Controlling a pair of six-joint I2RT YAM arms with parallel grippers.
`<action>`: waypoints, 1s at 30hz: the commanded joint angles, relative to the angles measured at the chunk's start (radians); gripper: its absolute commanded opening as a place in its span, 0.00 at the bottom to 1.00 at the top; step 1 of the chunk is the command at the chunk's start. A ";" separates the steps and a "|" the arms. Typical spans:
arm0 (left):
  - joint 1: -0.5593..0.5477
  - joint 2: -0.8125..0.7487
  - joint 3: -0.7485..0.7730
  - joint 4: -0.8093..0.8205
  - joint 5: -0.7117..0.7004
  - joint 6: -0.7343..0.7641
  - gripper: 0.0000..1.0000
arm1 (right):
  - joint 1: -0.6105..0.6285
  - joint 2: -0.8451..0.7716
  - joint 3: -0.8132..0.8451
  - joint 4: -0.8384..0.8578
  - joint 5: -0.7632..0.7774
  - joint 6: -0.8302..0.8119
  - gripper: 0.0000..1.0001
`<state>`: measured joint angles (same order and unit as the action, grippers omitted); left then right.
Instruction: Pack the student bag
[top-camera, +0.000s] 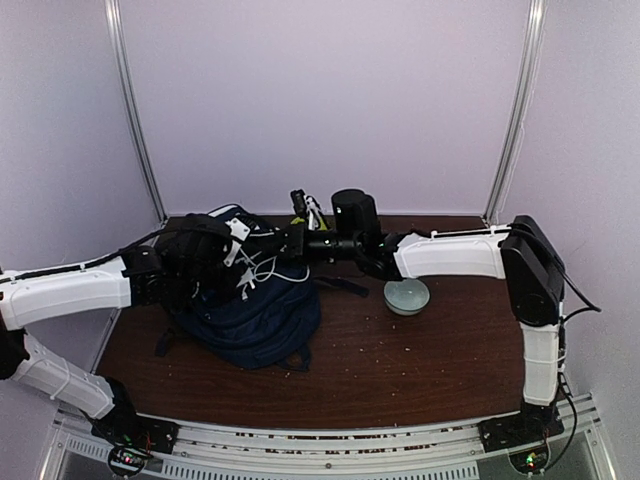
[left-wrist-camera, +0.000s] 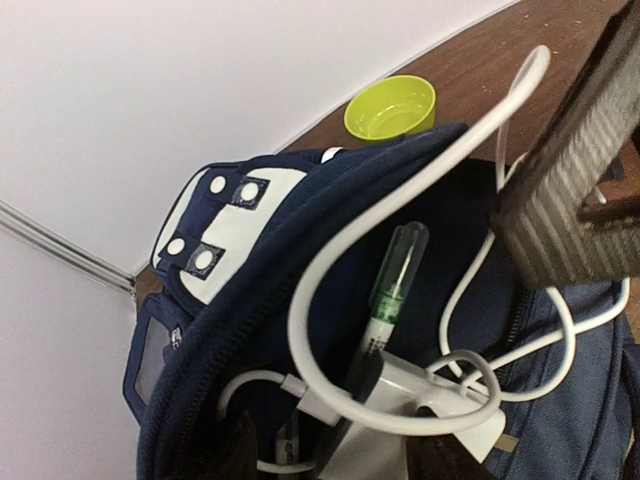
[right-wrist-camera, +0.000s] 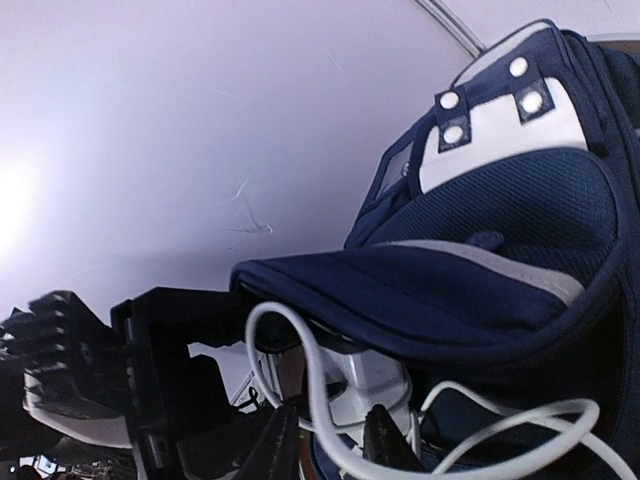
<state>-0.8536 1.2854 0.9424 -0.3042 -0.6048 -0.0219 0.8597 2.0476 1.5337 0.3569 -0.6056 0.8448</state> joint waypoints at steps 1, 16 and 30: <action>0.021 -0.052 0.002 0.025 0.095 -0.013 0.54 | 0.017 -0.048 -0.067 -0.026 -0.035 -0.020 0.25; 0.021 -0.039 0.000 0.003 0.084 0.023 0.56 | -0.036 -0.233 -0.192 -0.139 -0.049 -0.116 0.37; 0.021 -0.027 -0.010 -0.013 0.073 0.023 0.57 | -0.119 -0.074 -0.157 -0.057 -0.106 -0.109 0.56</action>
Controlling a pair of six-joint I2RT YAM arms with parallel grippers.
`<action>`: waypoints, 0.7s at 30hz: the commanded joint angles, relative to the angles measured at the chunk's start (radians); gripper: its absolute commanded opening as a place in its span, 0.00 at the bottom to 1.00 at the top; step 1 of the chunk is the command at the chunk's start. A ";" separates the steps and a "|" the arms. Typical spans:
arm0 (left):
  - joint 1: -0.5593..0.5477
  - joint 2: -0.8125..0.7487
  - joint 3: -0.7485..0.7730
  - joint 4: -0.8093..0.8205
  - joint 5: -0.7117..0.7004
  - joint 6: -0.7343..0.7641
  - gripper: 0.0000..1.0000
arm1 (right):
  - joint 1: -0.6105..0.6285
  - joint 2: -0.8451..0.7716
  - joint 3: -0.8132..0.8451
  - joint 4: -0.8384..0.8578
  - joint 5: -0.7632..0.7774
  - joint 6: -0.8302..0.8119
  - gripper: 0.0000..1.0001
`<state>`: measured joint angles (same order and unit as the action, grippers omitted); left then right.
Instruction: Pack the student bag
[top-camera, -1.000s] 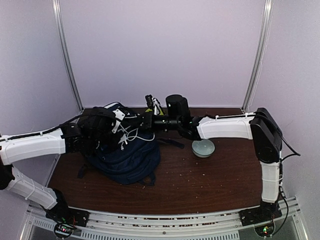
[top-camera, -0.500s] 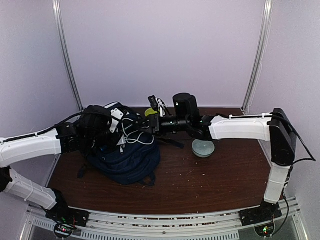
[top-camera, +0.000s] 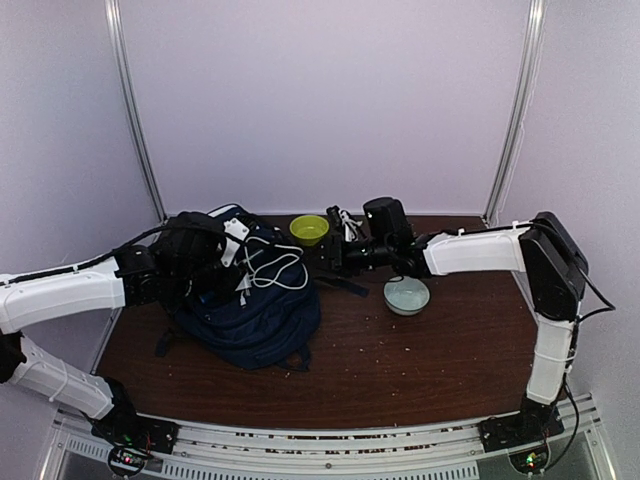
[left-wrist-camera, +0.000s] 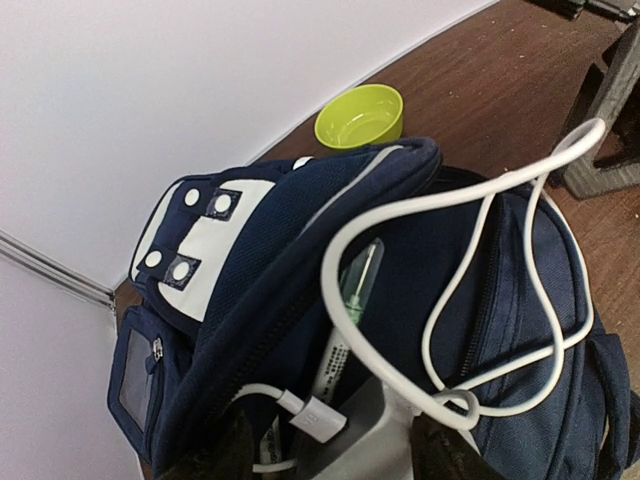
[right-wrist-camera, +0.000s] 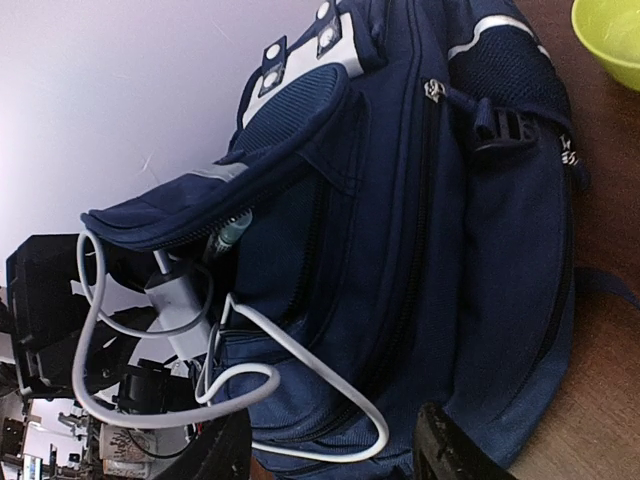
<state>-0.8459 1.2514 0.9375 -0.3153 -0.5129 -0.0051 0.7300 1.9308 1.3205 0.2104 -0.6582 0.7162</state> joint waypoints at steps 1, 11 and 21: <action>0.013 0.007 -0.006 0.000 -0.018 0.008 0.57 | 0.013 0.062 0.072 0.119 -0.075 0.044 0.55; 0.013 0.010 -0.005 -0.007 -0.021 0.023 0.57 | 0.027 0.106 0.084 0.236 -0.093 0.139 0.12; 0.013 0.006 0.004 -0.006 0.014 0.045 0.57 | 0.038 0.001 0.087 0.042 0.027 -0.020 0.02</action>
<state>-0.8448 1.2575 0.9367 -0.3237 -0.5045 0.0223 0.7490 2.0212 1.3697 0.3016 -0.6655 0.7918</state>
